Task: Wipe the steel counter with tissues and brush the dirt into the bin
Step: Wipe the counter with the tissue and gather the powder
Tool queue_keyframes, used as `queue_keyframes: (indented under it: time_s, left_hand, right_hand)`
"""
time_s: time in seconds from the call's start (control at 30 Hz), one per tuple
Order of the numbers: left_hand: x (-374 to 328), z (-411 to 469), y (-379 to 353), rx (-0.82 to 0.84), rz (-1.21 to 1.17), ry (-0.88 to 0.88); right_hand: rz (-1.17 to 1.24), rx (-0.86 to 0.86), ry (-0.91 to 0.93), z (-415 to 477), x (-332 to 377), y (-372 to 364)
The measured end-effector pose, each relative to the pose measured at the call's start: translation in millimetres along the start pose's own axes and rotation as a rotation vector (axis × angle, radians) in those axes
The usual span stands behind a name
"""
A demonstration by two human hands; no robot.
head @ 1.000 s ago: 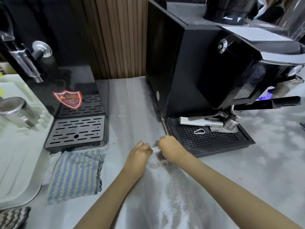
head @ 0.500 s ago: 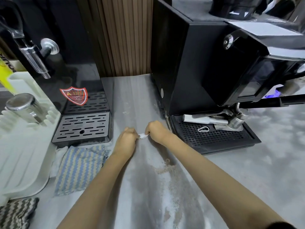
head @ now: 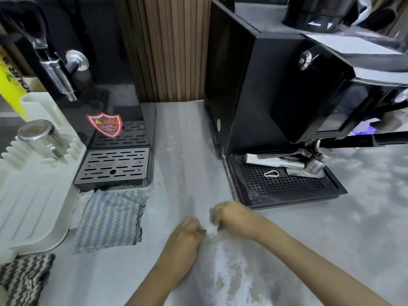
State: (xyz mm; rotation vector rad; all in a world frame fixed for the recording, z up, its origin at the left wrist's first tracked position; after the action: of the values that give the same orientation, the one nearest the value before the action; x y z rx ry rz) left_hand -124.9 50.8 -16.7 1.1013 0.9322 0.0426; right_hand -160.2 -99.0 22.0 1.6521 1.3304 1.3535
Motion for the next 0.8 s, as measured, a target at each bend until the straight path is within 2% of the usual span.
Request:
queue_keyframes:
  time_s: [0.1, 0.2, 0.27, 0.37, 0.47, 0.57, 0.63, 0.73, 0.8]
  left_hand:
    - [7, 41, 12, -0.044, 0.012, 0.072]
    - [26, 67, 7, -0.03, 0.129, 0.082]
    - [29, 65, -3, 0.043, 0.197, 0.108]
    - [10, 37, -9, 0.019, 0.226, 0.031]
    - [-9, -1, -14, 0.0, 0.091, -0.017]
    - [-9, -12, -20, 0.052, 0.02, -0.021]
    - [-8, 2, -13, 0.022, 0.01, -0.036]
    - [-5, 37, 8, -0.067, 0.005, 0.123]
    - [7, 54, 11, -0.06, 0.09, 0.146]
  right_hand:
    - [-0.015, -0.139, -0.067, 30, -14, 20]
    - [-0.001, -0.221, -0.129, 47, -23, 23]
    - [0.019, -0.225, -0.132, 45, -25, 13]
    - [0.046, -0.198, -0.146, 23, -23, -2]
    - [0.024, -0.133, -0.095, -11, -14, -20]
    - [0.04, -0.07, -0.082, -28, -9, -23]
    - [0.013, -0.111, -0.12, -18, -11, -9]
    - [-0.016, -0.221, -0.154, 15, -19, 6]
    - [0.004, -0.246, -0.147, 32, -20, 11]
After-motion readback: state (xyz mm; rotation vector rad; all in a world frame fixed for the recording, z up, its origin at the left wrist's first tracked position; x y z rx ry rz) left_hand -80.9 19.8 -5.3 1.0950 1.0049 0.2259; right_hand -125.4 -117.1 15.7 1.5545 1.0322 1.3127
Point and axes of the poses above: each hand's wrist, its own z-axis towards the middle knuckle, its own y-axis out of the back of the hand, x = y × z, the point moved 3 cm from there along z, towards the middle knuckle, and after that the axes turned 2 degrees about y, right-handed, at the moved point
